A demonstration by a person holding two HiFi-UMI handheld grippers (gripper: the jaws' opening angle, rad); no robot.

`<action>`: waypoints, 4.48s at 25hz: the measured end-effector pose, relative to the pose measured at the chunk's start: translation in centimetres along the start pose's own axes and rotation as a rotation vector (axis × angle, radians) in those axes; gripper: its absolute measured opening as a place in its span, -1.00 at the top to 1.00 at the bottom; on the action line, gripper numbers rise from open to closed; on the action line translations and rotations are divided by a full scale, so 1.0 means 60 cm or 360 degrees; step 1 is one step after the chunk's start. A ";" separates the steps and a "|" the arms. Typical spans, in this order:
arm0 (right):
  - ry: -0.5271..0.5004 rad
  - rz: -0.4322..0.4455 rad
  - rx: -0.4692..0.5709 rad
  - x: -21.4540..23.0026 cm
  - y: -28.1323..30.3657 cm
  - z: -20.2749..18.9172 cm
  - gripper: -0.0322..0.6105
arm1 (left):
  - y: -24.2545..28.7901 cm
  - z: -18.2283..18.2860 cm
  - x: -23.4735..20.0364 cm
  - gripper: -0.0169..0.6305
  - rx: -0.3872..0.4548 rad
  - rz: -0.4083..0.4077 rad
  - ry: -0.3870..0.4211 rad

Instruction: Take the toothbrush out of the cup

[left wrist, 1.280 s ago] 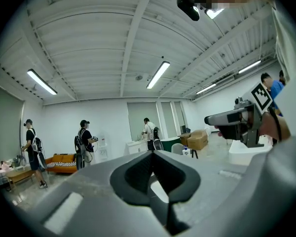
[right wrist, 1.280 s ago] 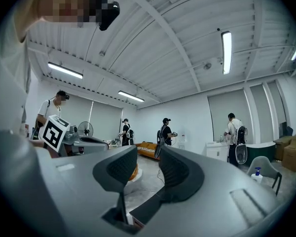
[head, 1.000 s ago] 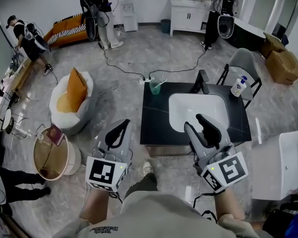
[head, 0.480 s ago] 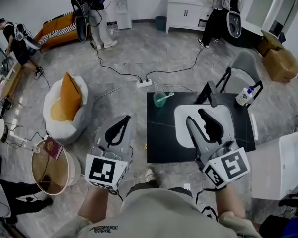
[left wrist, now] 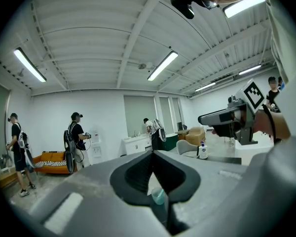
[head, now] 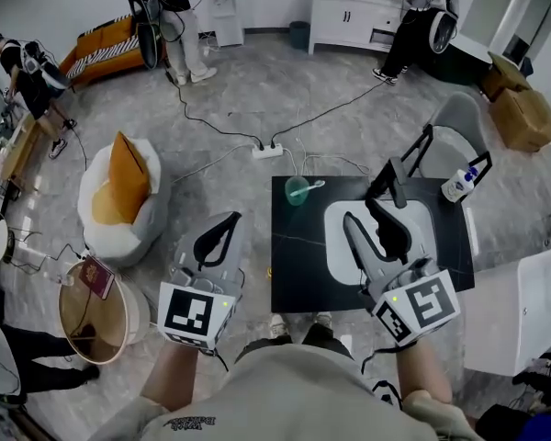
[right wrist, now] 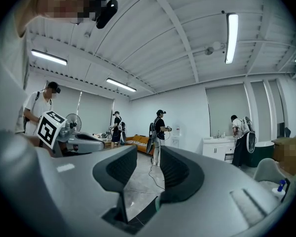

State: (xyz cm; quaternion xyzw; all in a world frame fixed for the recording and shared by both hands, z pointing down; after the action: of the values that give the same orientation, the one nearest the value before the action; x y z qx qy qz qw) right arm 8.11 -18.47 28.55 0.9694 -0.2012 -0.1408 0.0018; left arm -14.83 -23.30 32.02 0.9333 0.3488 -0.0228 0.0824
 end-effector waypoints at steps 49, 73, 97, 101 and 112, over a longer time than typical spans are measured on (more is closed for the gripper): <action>0.0409 0.0316 -0.0636 0.080 0.348 -0.509 0.30 | 0.303 -0.241 -0.123 0.94 -0.0417 0.0179 -0.0305; 0.0488 0.0404 -0.0709 0.053 0.350 -0.534 0.81 | 0.281 -0.274 -0.132 0.94 -0.0492 0.0235 -0.0390; 0.0129 0.0306 -0.0118 0.142 0.154 -0.129 0.81 | 0.181 0.007 -0.042 0.94 0.0032 0.0211 0.0053; 0.0132 0.0317 -0.0056 0.141 0.113 -0.093 0.81 | 0.161 0.028 -0.024 0.94 0.0069 0.0191 0.0056; 0.0043 0.0292 0.0043 0.133 0.027 -0.045 0.81 | 0.120 0.033 0.018 0.94 0.0127 0.0178 0.0048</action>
State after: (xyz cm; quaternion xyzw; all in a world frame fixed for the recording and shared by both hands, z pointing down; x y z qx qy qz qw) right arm 15.23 -23.25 29.09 0.9486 -0.2911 -0.1241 0.0043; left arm -9.28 -28.27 30.97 0.9541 0.2961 -0.0180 0.0412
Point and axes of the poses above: the fingertips, and each gripper's own axes: y forward along the fingers, x to its right, z out of its top, the point moved 6 cm from there along -y, backward along the fingers, and after that the axes turned 15 degrees about -y, right-handed, at the moved point
